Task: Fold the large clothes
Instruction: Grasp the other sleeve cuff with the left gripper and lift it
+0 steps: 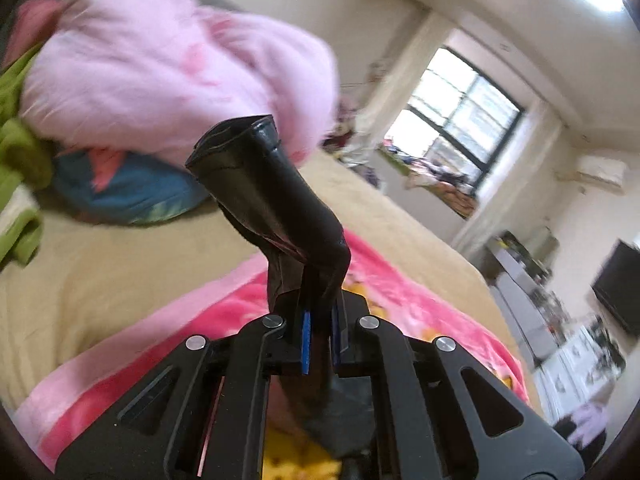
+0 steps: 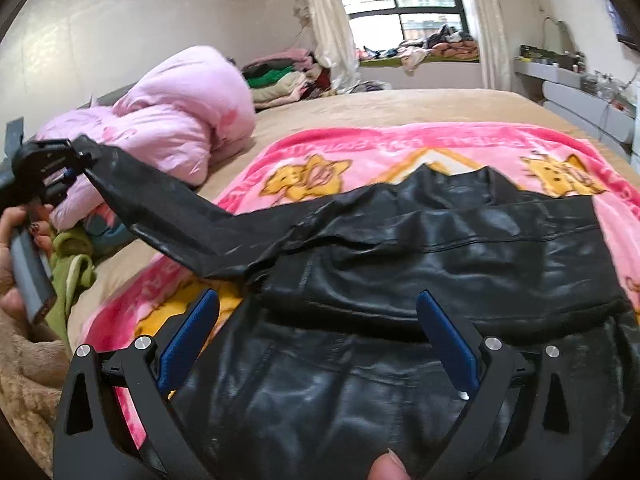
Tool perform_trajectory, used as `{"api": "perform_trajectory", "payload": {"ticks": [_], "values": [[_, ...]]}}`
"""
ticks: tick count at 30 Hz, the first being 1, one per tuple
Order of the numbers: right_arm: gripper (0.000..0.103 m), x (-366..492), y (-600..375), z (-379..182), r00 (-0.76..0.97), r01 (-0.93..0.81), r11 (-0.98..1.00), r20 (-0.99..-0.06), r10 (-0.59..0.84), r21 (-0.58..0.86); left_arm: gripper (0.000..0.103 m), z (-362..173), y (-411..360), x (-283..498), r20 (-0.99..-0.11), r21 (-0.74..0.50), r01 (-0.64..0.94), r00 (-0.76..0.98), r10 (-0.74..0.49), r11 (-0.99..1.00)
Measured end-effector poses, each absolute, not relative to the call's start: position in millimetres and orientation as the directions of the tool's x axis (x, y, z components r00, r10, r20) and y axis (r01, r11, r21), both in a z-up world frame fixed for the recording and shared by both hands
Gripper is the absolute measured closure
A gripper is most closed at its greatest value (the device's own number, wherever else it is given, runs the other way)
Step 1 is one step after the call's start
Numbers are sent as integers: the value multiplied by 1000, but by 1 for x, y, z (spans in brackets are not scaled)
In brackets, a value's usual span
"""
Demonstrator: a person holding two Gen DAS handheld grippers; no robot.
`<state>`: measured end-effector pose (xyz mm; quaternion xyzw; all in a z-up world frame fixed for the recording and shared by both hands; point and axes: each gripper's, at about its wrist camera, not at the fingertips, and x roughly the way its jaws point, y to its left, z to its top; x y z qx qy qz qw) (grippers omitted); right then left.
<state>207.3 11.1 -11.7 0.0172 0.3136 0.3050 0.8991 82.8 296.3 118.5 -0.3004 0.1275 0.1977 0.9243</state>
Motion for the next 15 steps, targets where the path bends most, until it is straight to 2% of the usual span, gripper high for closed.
{"api": "perform_trajectory", "payload": {"ticks": [7,15], "values": [[5,214,-42,-3,698,-436,868,-518,494,240,102,135,224,117,-308,-483,-209,950,58,850],[5,224,-114,-4,782,-278,932,-508,361,233,102,139,166,140,-264,-503,44,943,-201,863]]}}
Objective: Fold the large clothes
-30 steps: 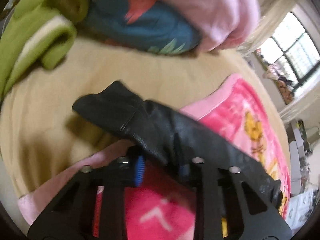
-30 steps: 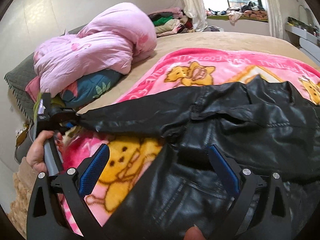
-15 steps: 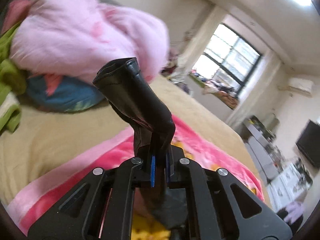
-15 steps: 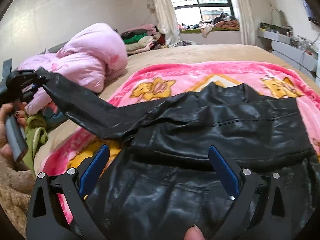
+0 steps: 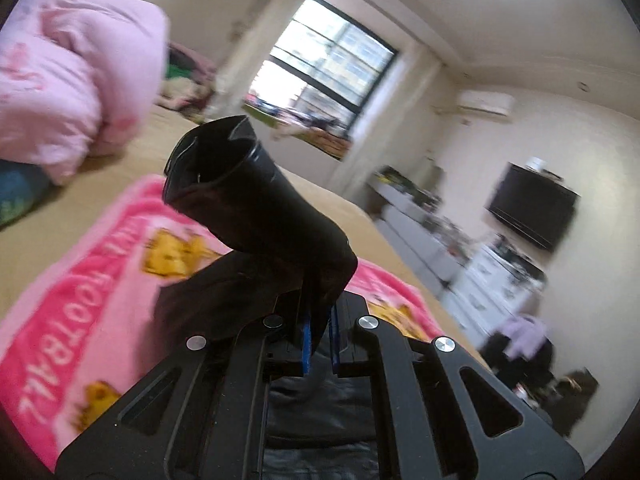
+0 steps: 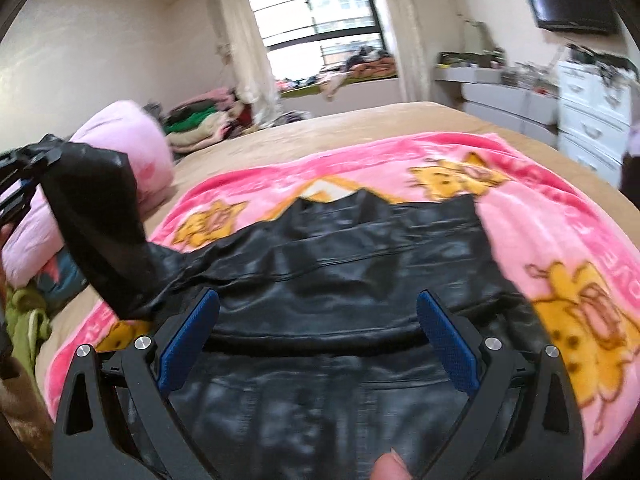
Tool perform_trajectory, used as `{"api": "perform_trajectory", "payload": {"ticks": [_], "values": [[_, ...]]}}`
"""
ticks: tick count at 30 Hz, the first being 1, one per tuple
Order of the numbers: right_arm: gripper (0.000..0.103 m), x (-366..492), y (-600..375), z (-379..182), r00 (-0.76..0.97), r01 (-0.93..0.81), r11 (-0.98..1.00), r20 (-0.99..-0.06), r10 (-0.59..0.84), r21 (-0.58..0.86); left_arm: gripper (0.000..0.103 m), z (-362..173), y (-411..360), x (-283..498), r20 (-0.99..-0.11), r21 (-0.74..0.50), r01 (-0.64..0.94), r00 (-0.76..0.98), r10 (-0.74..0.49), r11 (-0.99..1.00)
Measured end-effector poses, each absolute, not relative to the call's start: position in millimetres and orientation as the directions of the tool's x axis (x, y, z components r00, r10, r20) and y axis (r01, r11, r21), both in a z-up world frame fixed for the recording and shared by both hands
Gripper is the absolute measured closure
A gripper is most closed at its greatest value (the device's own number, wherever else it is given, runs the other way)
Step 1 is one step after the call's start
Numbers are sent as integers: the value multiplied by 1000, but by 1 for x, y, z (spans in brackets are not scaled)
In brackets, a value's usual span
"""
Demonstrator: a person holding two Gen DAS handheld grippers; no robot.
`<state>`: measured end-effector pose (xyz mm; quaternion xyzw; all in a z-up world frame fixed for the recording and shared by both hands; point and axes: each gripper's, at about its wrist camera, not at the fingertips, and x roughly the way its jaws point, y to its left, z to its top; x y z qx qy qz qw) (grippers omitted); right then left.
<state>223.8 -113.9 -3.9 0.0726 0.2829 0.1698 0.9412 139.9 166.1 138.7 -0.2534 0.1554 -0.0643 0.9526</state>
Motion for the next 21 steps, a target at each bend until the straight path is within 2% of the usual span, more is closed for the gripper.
{"api": "perform_trajectory", "payload": {"ticks": [6,11,16,18,21], "values": [[5,223,-156,-2,817,-192,943,-488,306,270,102,124,98,166,-307,-419,206,884,-352,884],[5,219,-179,0,838,-149,949,-474,271,279,102,88,45,189,-425,-342,295,798,-427,892],[5,217,-203,0,853,-91,949,-468,230,300,102,42,7,203,-549,-285,334,711,-439,898],[5,217,-212,-2,856,-69,947,-470,218,314,100,29,-5,206,-582,-258,349,688,-433,901],[5,218,-226,-5,855,-39,936,-473,213,351,89,5,-19,211,-638,-236,372,638,-432,898]]}}
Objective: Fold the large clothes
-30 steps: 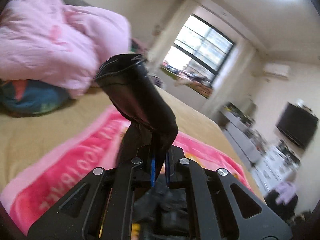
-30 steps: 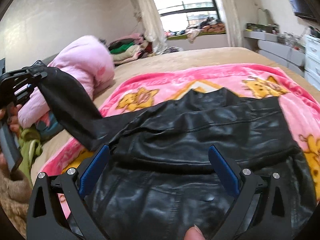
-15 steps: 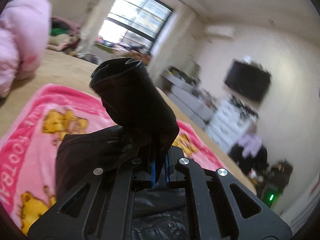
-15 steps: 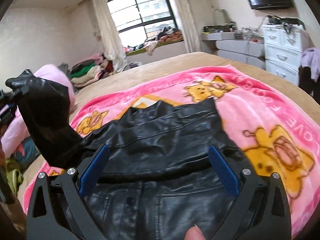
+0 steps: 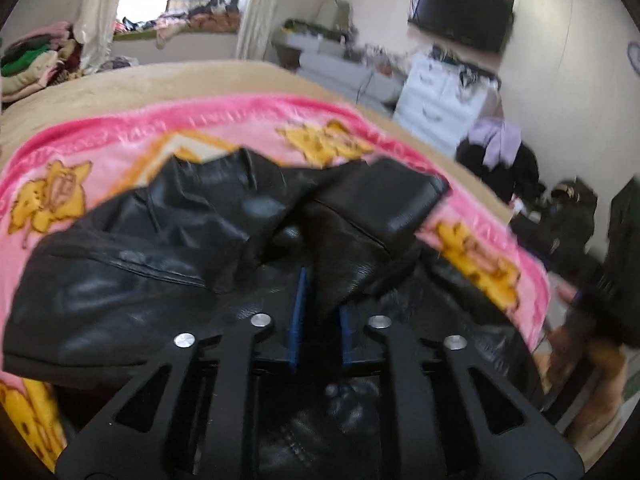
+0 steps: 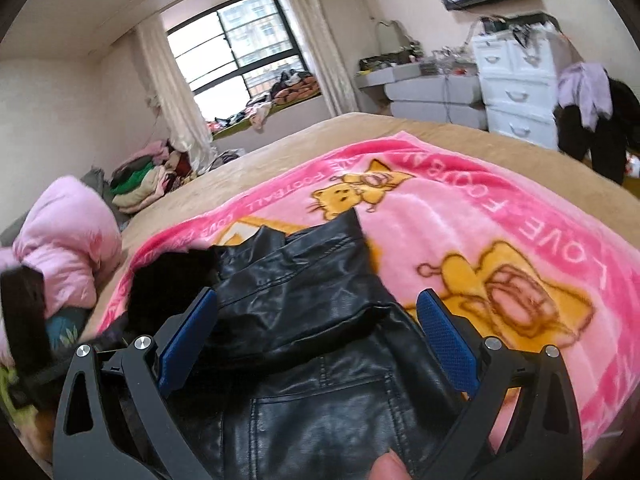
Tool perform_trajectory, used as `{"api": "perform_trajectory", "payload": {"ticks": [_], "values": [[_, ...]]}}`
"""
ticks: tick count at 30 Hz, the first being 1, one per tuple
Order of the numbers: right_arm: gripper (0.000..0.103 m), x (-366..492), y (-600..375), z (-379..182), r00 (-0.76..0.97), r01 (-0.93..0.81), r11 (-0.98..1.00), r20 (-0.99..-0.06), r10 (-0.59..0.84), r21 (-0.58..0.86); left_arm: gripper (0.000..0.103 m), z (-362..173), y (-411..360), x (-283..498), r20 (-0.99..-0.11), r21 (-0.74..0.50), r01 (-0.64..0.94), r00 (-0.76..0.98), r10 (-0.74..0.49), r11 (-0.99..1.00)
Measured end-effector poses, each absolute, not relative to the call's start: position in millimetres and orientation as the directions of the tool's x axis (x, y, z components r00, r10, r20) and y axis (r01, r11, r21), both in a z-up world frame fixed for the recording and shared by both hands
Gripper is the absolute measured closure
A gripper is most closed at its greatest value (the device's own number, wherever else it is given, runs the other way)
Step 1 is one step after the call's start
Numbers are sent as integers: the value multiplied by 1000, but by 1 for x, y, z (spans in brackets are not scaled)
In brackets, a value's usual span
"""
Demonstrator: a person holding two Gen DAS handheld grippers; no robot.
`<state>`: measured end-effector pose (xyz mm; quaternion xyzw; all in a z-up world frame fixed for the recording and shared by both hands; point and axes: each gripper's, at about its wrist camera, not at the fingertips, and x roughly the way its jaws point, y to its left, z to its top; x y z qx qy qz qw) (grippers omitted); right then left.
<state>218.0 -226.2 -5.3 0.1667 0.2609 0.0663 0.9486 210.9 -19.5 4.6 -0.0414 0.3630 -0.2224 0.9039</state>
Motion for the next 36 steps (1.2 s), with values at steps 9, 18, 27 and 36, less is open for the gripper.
{"api": "perform_trajectory", "payload": {"ticks": [9,18,27,36], "values": [[5,236,-242,-22,780,-78,834,-488,392,546,11,-24,-58,196,-742,-113,439,559,-370,891],[21,287,-189,-51,568,-139,773,-590,574,619,10,22,10,196,-665,-162,325,662,-346,932],[85,303,-143,-51,523,-240,760,-579,625,604,10,35,186,221,-637,-313,-181,768,-65,932],[92,312,-114,62,647,-507,826,-524,553,246,35,19,206,233,-629,-390,-249,775,-59,887]]}}
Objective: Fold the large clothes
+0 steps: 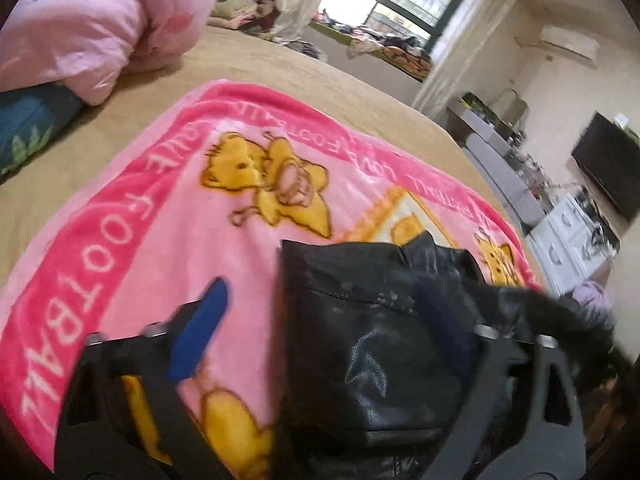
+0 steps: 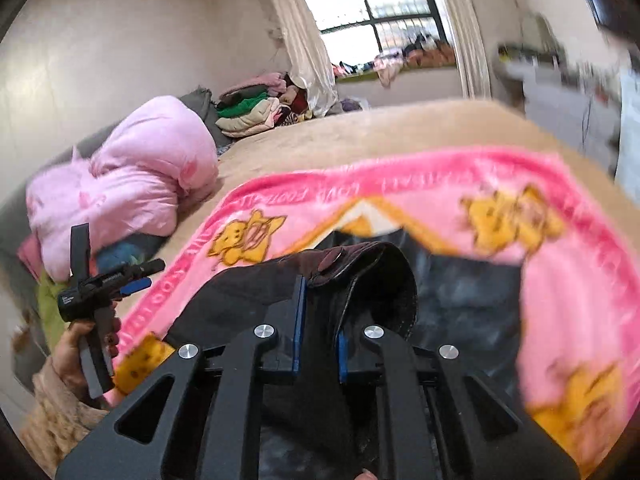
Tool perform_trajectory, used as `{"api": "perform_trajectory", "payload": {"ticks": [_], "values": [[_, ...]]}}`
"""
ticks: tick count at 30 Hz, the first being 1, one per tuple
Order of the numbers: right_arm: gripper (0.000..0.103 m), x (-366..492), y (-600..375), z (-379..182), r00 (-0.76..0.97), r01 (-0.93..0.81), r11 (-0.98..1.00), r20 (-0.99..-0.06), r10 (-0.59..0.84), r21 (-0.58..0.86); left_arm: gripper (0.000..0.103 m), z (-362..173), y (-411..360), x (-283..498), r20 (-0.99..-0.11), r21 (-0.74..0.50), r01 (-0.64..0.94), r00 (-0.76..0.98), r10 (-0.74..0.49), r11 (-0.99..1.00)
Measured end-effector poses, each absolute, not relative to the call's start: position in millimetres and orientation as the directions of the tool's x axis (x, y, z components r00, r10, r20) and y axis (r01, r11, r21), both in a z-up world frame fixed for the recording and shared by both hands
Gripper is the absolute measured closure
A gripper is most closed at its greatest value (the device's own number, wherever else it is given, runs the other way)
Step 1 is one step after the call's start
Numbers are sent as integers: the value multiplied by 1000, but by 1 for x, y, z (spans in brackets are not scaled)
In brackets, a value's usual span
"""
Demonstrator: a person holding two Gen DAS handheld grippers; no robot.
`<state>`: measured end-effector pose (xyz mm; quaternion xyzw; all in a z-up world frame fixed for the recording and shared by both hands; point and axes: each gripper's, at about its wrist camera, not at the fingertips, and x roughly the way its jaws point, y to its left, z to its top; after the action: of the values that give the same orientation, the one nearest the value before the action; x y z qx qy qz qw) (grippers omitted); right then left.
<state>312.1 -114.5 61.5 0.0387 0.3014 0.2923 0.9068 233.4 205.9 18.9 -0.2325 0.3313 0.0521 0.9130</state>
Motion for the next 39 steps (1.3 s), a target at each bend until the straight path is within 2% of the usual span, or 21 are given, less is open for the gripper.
{"api": "perform_trajectory", "payload": {"ticks": [1,2,4,6,7,11,16,18,20,22,25,26,28,33,36,39], "values": [[92,315,-118,65,661,-502,839,-533,528,209,48,17,200,237,-634,-376,-240,771,-60,895],[92,317,-120,67,669,-498,847,-538,512,188,54,12,190,243,-648,-355,-222,759,-67,908],[92,323,-127,66,679,-489,858,-549,487,157,79,1,176,252,-671,-337,-201,737,-85,920],[92,327,-132,59,682,-482,866,-562,468,137,96,-15,160,262,-708,-320,-170,696,-116,932],[92,331,-135,55,683,-478,870,-571,455,122,99,-24,151,266,-735,-300,-156,667,-124,941],[92,336,-142,40,688,-462,881,-588,427,99,100,-53,131,277,-807,-231,-126,579,-118,965],[91,345,-143,21,684,-439,896,-623,380,65,100,-64,128,277,-811,-217,-133,576,-103,967],[89,349,-142,12,685,-425,904,-639,350,40,100,-64,128,276,-809,-219,-134,578,-103,966],[82,354,-144,3,684,-398,917,-661,310,18,100,-65,131,276,-808,-233,-136,578,-114,963],[81,359,-149,-5,666,-372,928,-685,295,37,100,-65,132,277,-807,-246,-138,577,-124,959],[73,357,-156,-7,657,-341,937,-693,297,78,100,-64,131,278,-808,-244,-139,577,-122,960],[61,355,-157,-5,668,-325,943,-690,280,68,100,-64,131,278,-808,-240,-138,577,-119,961],[53,349,-159,2,710,-293,955,-660,245,39,100,-64,131,277,-809,-235,-139,577,-114,962],[55,341,-140,13,730,-346,938,-618,291,32,100,-64,130,277,-809,-239,-142,577,-116,960],[55,349,-113,2,675,-412,909,-648,354,67,100,-64,130,277,-808,-238,-141,577,-115,961],[57,363,-92,-21,628,-411,910,-706,328,56,100,-64,130,277,-809,-231,-137,577,-111,963]]}}
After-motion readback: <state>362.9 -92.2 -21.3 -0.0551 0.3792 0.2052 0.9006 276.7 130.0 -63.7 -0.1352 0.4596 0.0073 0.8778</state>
